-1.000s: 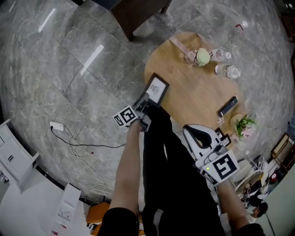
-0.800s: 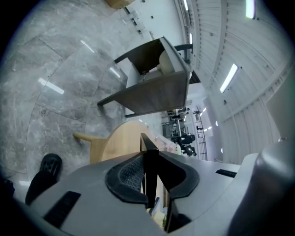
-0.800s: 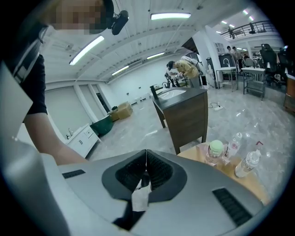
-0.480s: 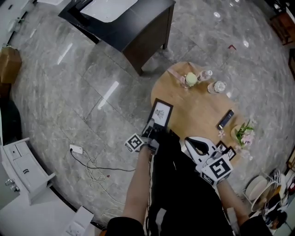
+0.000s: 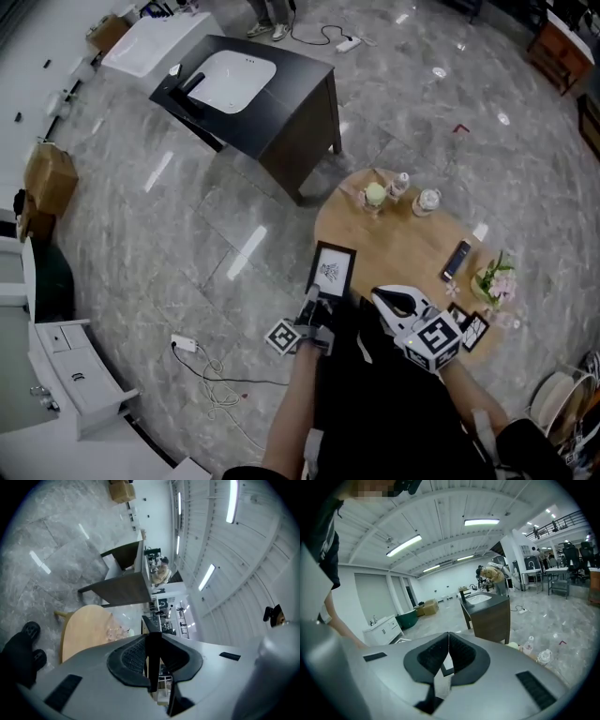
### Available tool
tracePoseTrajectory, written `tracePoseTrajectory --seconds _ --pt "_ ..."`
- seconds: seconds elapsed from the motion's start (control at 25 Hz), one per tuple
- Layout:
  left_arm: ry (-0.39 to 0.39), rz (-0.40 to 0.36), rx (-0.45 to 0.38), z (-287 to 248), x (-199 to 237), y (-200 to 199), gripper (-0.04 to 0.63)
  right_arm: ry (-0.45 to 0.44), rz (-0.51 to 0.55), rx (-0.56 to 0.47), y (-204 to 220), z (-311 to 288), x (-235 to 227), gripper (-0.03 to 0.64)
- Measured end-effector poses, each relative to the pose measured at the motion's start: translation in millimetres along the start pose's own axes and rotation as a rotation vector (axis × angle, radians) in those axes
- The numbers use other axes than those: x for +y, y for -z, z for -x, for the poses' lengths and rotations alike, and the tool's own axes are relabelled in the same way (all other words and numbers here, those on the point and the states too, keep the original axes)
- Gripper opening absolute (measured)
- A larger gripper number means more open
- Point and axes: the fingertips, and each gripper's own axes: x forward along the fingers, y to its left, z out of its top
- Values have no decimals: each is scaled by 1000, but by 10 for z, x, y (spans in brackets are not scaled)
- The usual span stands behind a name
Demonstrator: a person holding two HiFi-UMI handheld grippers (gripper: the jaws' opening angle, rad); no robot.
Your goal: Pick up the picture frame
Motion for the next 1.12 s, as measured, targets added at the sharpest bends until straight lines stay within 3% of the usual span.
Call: tracePoseTrajectory --seconds 0.2,0.6,0.84,1.12 --pt "71 6 -69 220 -606 23 74 15 6 -56 -106 198 88 14" --pt "220 -24 -99 541 -1691 -101 74 97 38 -171 -503 380 381 14" --pt "270 -45 -95 982 -2222 -320 74 158 13 -271 -812 376 919 13" --pt "310 -88 -108 1808 -2610 -826 74 172 58 -340 -1098 377 1924 12"
